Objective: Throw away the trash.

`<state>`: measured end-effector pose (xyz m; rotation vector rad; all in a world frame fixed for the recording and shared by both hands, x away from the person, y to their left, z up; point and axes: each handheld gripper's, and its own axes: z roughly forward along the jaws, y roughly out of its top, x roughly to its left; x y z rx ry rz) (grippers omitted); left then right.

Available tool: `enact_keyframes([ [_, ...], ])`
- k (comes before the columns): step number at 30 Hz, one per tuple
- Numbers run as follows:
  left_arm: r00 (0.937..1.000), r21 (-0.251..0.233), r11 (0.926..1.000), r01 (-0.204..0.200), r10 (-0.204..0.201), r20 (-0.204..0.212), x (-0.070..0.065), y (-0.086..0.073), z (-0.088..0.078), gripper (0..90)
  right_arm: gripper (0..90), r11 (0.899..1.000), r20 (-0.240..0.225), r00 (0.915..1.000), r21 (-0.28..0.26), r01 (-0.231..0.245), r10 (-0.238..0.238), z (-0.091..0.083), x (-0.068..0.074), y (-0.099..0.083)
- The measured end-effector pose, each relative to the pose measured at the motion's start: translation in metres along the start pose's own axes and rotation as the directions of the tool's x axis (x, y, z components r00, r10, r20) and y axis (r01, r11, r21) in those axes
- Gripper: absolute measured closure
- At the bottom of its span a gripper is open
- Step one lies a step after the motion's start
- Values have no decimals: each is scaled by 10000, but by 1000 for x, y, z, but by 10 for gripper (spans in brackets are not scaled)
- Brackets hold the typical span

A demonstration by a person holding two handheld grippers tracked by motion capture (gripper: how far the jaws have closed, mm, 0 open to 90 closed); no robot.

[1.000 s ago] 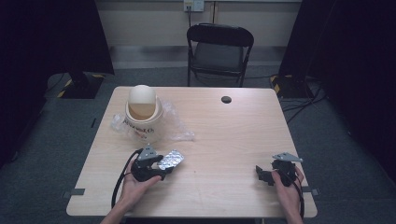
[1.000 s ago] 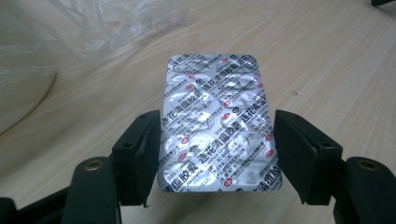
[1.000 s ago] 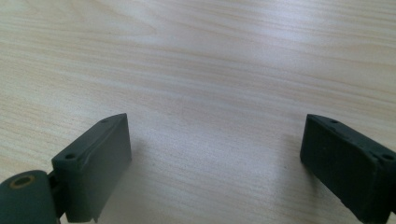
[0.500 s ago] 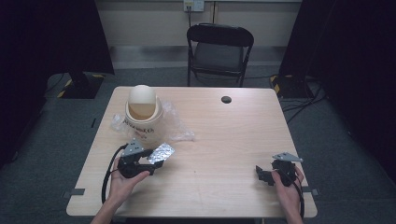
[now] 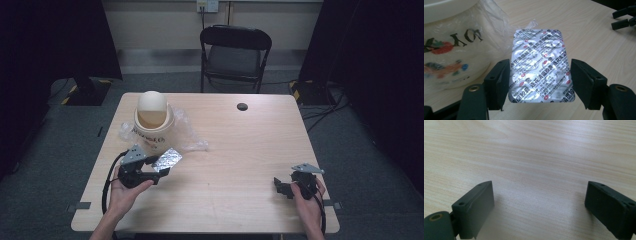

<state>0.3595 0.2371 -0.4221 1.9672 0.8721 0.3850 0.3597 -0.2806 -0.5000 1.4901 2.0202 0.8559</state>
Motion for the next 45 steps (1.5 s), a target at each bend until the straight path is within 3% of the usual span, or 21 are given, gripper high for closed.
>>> enact_keyframes([
  [8, 9998, -294, 9995, 136, -139, -106, 11, 9, -15, 343, 82, 10000, 0, 10000, 1, -3, 3, 0, 0, 0],
  [25, 9963, -484, 9988, 90, -131, -849, 43, 39, -36, 343, 81, 10000, -2, 10000, 2, -4, 4, 0, 0, 0],
  [29, 9949, -603, 9979, 247, -304, -957, 50, 45, -37, 343, 81, 10000, 0, 10000, 1, -5, 5, 0, 0, 0],
  [37, 9904, -386, 9984, 409, -456, -1305, 70, 50, -36, 343, 81, 10000, -1, 10000, 0, -4, 4, 0, 0, 0],
  [45, 9892, -252, 9986, 462, -493, -1383, 79, 58, -28, 343, 81, 10000, -2, 10000, -1, -2, 2, 0, 0, 0],
])
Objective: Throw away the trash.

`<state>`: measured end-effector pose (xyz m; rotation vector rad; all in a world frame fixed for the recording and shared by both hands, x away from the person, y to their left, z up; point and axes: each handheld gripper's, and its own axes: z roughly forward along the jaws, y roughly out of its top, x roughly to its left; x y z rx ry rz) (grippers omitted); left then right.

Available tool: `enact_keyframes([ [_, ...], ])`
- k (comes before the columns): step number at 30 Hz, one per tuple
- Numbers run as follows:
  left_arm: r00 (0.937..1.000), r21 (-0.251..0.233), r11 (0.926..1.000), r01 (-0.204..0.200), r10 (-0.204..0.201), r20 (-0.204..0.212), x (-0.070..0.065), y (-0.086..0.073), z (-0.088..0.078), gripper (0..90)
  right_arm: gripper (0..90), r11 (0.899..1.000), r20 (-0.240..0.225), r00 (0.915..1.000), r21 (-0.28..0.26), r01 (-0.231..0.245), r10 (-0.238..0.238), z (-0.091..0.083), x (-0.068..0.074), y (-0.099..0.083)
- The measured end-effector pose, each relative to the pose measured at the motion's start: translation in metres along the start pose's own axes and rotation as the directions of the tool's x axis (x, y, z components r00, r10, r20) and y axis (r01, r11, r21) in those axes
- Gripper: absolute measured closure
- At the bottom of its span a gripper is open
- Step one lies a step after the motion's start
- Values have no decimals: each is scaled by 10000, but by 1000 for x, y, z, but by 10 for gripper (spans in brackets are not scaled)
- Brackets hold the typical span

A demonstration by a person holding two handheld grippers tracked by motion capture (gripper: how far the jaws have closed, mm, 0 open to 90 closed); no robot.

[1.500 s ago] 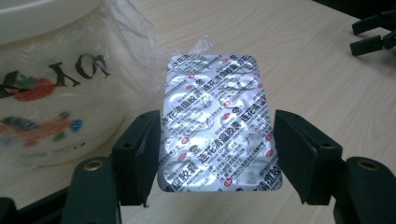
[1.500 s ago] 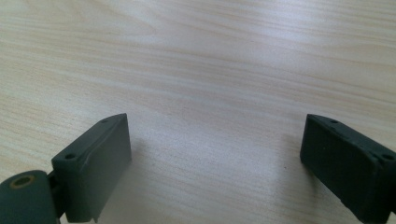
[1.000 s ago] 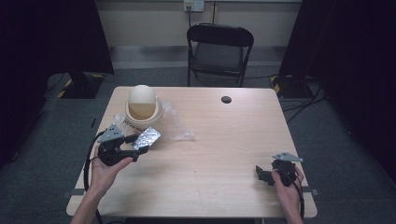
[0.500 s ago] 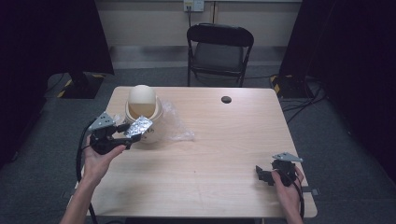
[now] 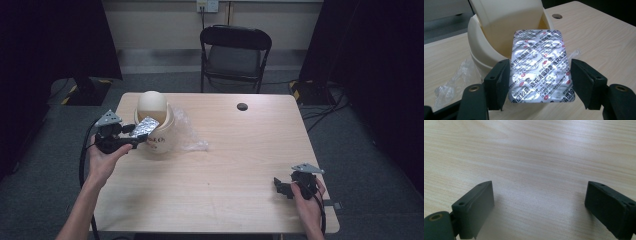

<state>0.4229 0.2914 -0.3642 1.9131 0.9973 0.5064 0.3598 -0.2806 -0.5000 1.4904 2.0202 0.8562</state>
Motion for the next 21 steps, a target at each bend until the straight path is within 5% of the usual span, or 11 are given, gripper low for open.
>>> enact_keyframes([
  [7, 9997, 130, 9996, 255, -255, -6, 5, 0, 8, 342, 82, 10000, -9, 10000, 1, 0, 0, 0, 0, 0],
  [21, 9999, 44, 9999, 147, -147, 31, 4, 12, 10, 342, 82, 10000, -9, 10000, 1, 0, 0, 0, 0, 0],
])
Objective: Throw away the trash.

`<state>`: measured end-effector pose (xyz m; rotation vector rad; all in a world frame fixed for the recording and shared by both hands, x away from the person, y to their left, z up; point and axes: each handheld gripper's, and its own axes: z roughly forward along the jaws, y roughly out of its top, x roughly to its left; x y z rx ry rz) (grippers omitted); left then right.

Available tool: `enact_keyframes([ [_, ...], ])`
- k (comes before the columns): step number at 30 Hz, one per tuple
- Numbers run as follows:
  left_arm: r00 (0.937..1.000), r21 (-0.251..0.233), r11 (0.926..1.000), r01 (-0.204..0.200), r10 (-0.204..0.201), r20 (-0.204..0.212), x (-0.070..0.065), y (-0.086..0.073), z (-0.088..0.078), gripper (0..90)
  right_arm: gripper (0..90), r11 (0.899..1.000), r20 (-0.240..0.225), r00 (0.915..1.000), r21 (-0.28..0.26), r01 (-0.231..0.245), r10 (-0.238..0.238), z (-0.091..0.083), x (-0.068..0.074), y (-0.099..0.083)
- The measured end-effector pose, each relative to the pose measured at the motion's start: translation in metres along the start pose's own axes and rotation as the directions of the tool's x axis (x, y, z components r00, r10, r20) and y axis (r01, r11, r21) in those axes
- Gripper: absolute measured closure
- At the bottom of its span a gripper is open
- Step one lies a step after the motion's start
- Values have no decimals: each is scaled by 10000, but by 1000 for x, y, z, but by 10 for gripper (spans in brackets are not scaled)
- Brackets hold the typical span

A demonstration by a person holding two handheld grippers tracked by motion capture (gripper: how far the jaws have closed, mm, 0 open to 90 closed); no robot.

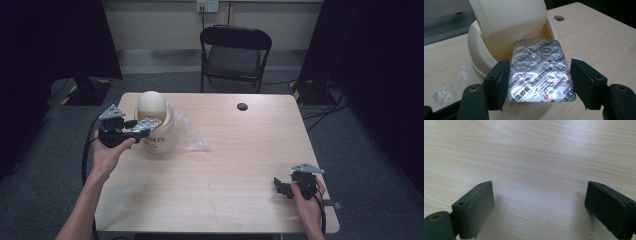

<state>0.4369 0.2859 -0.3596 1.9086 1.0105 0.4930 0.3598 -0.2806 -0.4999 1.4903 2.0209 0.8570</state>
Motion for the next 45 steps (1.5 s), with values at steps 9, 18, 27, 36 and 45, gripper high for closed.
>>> enact_keyframes([
  [9, 9994, -142, 9994, 307, -305, 182, 2, 3, 6, 342, 81, 10000, 2, 10000, -2, 1, -1, 0, 0, 0],
  [18, 9991, -55, 9991, 416, -416, 12, 6, 14, 13, 347, 81, 10000, 1, 10000, -1, 2, -2, 0, 0, 0],
  [27, 9984, 134, 9984, 556, -557, 73, 6, 14, 26, 347, 82, 10000, 0, 10000, -2, 4, -4, 0, 0, 0],
  [36, 9983, 303, 9979, 575, -575, -26, 6, 14, 36, 348, 82, 10000, -12, 10000, -1, 11, -11, 0, 0, 0],
  [45, 9975, 264, 9974, 671, -676, 191, 5, 15, 38, 275, 82, 10000, -21, 10000, -2, 30, -30, 0, 0, 0],
])
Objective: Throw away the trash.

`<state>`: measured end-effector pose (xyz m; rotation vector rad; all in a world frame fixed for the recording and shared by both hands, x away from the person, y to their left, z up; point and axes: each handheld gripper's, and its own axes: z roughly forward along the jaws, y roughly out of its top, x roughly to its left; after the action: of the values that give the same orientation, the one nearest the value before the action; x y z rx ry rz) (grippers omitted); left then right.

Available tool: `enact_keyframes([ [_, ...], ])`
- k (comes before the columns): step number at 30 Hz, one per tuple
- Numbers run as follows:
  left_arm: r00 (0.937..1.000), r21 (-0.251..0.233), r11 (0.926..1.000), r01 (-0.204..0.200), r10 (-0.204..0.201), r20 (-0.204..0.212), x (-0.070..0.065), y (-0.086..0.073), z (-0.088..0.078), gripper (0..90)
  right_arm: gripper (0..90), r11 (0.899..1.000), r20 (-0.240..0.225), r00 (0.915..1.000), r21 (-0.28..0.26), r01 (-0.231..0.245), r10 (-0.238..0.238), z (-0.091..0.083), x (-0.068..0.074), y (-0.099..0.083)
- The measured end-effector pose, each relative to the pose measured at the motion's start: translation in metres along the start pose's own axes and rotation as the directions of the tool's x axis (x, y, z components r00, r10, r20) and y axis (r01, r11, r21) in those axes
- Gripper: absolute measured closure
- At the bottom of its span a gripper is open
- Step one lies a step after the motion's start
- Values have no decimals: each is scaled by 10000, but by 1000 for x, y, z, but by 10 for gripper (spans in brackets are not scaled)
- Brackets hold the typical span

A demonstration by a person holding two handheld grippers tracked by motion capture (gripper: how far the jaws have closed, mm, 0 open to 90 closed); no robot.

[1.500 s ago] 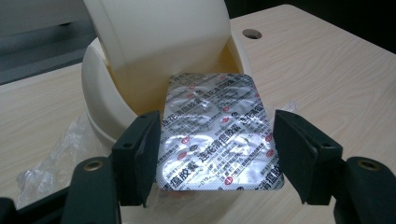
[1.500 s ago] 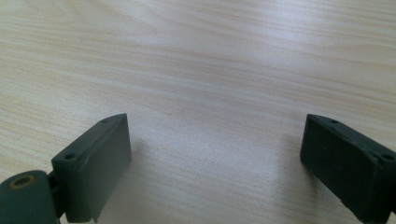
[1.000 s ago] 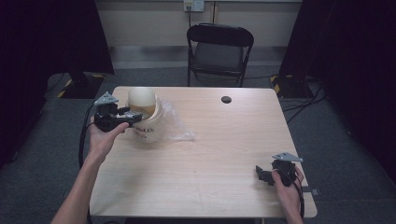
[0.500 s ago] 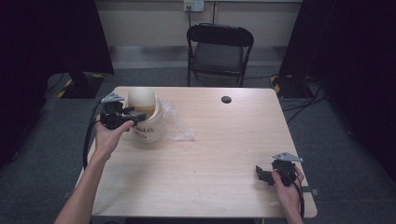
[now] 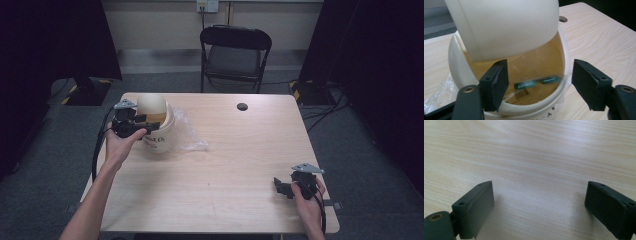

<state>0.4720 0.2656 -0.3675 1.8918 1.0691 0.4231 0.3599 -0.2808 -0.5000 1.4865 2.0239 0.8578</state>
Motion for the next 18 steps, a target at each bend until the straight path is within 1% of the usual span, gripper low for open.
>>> enact_keyframes([
  [1, 10000, -14, 10000, 51, -50, 81, 0, 0, 0, 250, 82, 10000, -1, 10000, -1, 0, 0, 0, 0, 0],
  [2, 10000, -30, 10000, -17, 17, -25, -2, 0, -2, 234, 82, 10000, -3, 10000, 3, -7, 7, 0, 0, 0],
  [7, 9999, -40, 10000, 14, -14, 123, -1, -1, -5, 223, 82, 10000, -2, 10000, 1, -1, 1, 0, 0, 0],
  [10, 9998, -151, 9998, 91, -88, 186, -2, -3, -9, 199, 82, 10000, 0, 10000, 1, 1, -1, 0, 0, 0],
  [12, 9999, -236, 9997, 69, -65, 143, -3, -4, -12, 191, 82, 10000, -2, 10000, 2, -5, 5, 0, 0, 0],
  [14, 9997, -168, 9999, -5, 9, 258, -1, -5, -15, 184, 82, 10000, 0, 10000, 0, -7, 7, 0, 0, 0],
  [15, 9991, -196, 9997, 163, -155, 395, 0, -5, -17, 178, 82, 10000, -1, 10000, -1, 1, -1, 0, 0, 0],
  [16, 9995, -282, 9995, 171, -163, 261, 0, -5, -21, 174, 82, 10000, 0, 10000, -1, -3, 3, 0, 0, 0],
  [17, 9995, -282, 9995, 171, -163, 261, 0, -5, -21, 172, 82, 10000, 0, 10000, -1, -3, 3, 0, 0, 0],
  [18, 9997, -335, 9994, 27, -19, 238, -1, -6, -24, 172, 82, 10000, 0, 10000, 1, -7, 7, 0, 0, 0],
])
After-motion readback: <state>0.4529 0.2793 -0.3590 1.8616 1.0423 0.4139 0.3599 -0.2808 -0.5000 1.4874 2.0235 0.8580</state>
